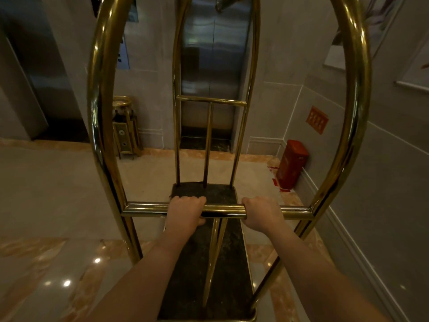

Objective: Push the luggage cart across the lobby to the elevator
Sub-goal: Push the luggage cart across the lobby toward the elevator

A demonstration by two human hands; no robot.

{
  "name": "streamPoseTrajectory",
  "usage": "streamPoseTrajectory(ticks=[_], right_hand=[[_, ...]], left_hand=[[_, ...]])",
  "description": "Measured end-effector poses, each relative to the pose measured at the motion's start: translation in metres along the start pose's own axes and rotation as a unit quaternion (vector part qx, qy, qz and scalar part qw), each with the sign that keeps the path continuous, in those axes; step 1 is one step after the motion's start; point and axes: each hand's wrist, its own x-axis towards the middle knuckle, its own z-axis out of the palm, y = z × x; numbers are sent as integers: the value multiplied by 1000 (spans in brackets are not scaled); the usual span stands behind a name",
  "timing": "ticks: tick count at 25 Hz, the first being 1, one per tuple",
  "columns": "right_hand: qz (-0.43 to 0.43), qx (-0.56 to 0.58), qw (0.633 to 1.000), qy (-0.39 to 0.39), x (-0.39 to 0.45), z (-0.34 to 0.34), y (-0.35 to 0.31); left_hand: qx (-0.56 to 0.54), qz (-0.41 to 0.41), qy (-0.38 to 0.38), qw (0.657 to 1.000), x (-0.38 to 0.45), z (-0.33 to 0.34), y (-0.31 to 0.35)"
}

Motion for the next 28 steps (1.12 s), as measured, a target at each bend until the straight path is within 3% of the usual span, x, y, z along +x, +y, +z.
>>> streamPoseTrajectory(ticks=[28], right_hand=[[-53, 9, 998, 11, 282, 24, 89]], left_hand=[[26, -55, 21, 998, 270, 57, -84]])
